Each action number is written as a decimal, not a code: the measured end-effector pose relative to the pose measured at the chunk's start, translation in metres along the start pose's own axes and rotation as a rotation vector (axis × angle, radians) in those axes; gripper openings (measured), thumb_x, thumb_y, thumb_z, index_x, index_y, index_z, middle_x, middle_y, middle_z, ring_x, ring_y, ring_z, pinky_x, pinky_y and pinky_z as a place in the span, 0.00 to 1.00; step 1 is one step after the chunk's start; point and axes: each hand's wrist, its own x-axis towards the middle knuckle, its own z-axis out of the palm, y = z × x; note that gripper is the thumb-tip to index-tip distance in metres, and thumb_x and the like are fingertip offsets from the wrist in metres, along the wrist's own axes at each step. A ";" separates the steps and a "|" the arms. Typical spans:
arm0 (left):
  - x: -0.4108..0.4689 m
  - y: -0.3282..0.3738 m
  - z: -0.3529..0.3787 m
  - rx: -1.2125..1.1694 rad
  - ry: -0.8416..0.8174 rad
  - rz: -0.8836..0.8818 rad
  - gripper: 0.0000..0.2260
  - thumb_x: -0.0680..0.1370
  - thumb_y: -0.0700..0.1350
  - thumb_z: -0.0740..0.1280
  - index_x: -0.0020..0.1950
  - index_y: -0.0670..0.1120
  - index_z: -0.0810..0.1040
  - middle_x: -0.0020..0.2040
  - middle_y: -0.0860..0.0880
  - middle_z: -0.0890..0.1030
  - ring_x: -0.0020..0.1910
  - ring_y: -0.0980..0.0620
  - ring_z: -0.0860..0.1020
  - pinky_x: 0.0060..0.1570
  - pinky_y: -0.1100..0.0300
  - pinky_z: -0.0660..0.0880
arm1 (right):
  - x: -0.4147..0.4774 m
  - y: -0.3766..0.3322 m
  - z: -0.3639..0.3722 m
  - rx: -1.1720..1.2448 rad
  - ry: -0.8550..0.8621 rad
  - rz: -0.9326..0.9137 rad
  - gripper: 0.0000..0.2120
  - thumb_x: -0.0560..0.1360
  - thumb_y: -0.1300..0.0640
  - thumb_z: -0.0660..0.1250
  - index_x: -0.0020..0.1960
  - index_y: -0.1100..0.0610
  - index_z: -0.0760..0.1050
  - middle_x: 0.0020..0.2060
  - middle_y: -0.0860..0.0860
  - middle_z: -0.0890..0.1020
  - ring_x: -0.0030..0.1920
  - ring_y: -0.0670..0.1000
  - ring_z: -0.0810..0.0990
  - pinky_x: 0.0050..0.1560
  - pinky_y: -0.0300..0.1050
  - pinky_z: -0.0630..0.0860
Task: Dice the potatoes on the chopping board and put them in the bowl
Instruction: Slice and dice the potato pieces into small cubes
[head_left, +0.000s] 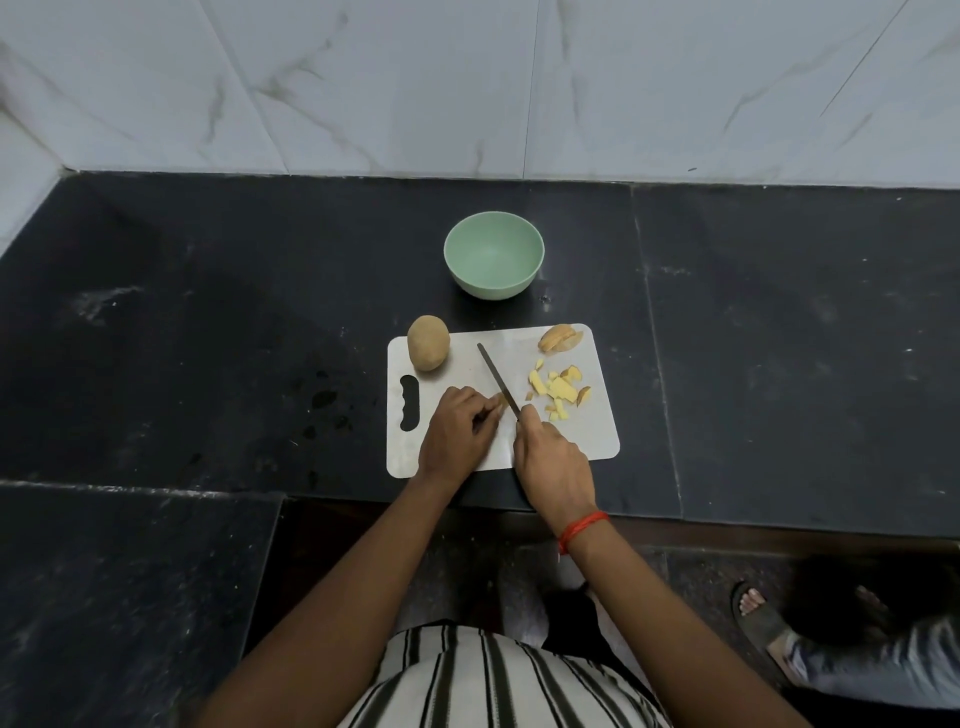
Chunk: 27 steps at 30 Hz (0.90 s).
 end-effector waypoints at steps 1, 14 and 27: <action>0.000 -0.001 0.000 -0.008 -0.009 0.001 0.10 0.82 0.48 0.68 0.44 0.44 0.81 0.39 0.51 0.78 0.43 0.54 0.71 0.42 0.63 0.67 | 0.001 0.002 0.000 0.000 0.002 -0.004 0.05 0.84 0.55 0.53 0.56 0.55 0.65 0.40 0.58 0.79 0.35 0.63 0.79 0.30 0.48 0.66; 0.000 0.004 0.002 0.035 0.030 0.005 0.10 0.82 0.46 0.69 0.41 0.45 0.78 0.38 0.52 0.76 0.43 0.53 0.69 0.40 0.60 0.66 | -0.020 0.012 -0.003 0.013 -0.057 -0.019 0.04 0.83 0.56 0.53 0.57 0.53 0.61 0.40 0.56 0.78 0.36 0.64 0.79 0.32 0.52 0.72; 0.000 0.004 0.000 0.022 0.028 0.021 0.12 0.82 0.47 0.69 0.40 0.49 0.73 0.38 0.56 0.72 0.41 0.55 0.67 0.40 0.62 0.62 | -0.068 0.025 0.002 0.119 0.115 0.026 0.09 0.84 0.47 0.49 0.51 0.50 0.63 0.39 0.52 0.79 0.33 0.60 0.79 0.30 0.55 0.76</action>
